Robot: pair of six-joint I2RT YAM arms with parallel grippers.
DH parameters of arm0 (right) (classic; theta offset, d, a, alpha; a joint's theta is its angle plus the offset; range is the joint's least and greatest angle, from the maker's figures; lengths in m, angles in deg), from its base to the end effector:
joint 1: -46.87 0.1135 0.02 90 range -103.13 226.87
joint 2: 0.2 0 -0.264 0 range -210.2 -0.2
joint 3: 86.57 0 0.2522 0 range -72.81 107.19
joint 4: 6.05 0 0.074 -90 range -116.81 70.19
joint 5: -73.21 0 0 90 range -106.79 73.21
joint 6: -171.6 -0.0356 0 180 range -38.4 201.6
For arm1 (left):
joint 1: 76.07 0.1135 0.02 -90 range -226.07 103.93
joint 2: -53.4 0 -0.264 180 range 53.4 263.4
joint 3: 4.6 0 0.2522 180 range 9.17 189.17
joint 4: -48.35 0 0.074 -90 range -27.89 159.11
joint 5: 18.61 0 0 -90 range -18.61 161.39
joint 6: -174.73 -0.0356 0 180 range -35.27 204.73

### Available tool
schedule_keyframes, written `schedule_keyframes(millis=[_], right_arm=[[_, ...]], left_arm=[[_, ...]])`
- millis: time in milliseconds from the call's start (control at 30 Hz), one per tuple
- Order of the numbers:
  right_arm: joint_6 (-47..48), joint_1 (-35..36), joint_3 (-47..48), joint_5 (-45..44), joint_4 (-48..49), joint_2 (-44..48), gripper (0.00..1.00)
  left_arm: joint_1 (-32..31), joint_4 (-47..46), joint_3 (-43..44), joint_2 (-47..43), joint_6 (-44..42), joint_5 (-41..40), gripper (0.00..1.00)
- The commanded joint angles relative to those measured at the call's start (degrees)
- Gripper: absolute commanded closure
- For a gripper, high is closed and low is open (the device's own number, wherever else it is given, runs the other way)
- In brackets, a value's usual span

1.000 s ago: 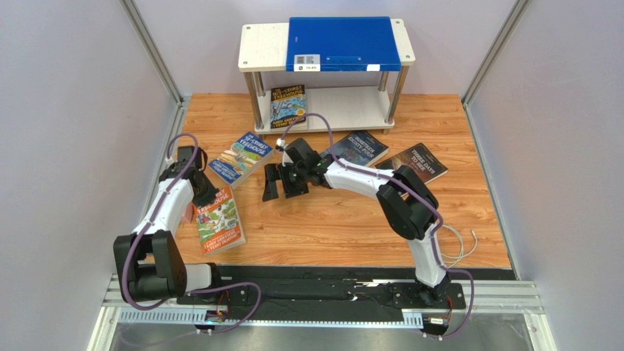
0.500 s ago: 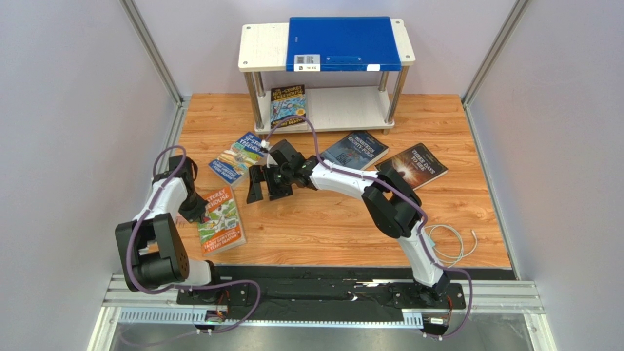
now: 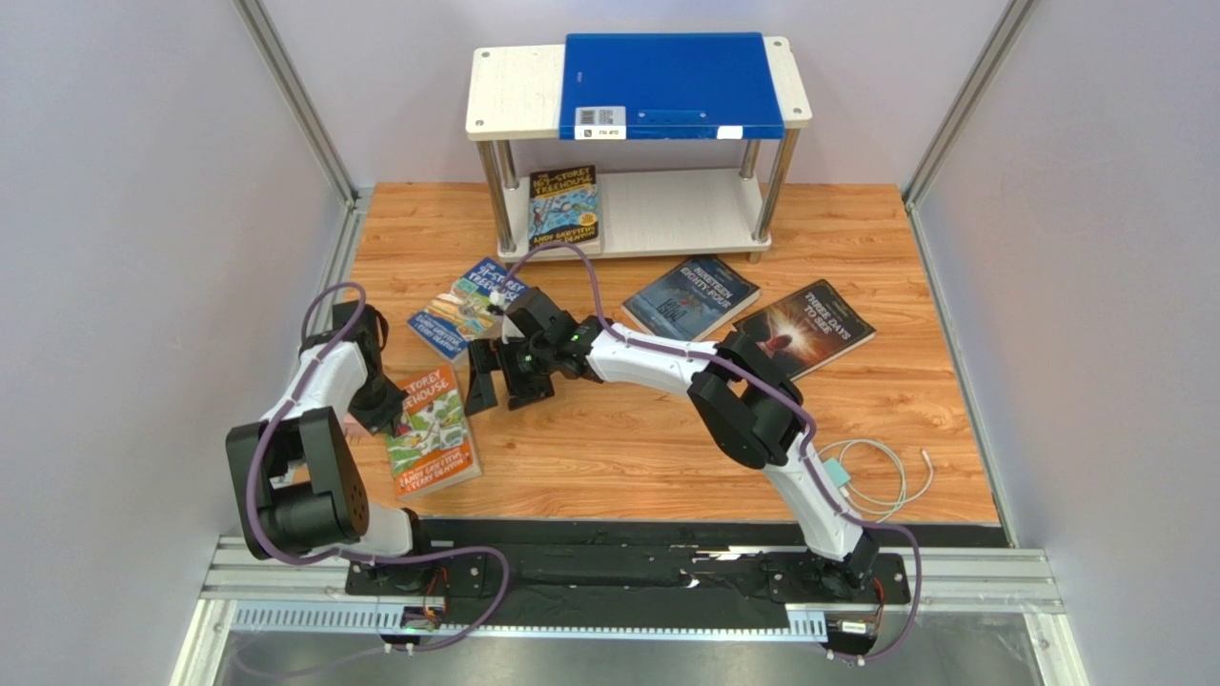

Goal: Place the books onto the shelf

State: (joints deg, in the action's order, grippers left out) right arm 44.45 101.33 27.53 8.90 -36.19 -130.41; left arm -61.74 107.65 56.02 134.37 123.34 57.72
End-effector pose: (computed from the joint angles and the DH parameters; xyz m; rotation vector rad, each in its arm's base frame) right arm 0.2816 0.4208 0.1685 -0.6426 2.5992 1.1914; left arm 0.2252 0.0662 0.1797 -1.3217 2.5838 0.2848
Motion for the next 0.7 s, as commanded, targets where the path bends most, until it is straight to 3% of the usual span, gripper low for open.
schedule_keyframes(millis=[0,233,667], right_arm=[[-1.26,1.00,3.55,1.99,2.32,-1.01,0.02],[-2.67,1.44,3.90,3.31,3.81,-1.80,0.03],[-3.37,1.71,3.90,4.01,4.78,-2.50,0.05]], left_arm=[[0.35,1.12,-1.68,0.78,3.13,-2.40,1.00],[1.22,4.38,0.70,-3.98,4.11,-6.63,1.00],[4.57,-1.50,1.32,5.42,-0.11,3.03,1.00]])
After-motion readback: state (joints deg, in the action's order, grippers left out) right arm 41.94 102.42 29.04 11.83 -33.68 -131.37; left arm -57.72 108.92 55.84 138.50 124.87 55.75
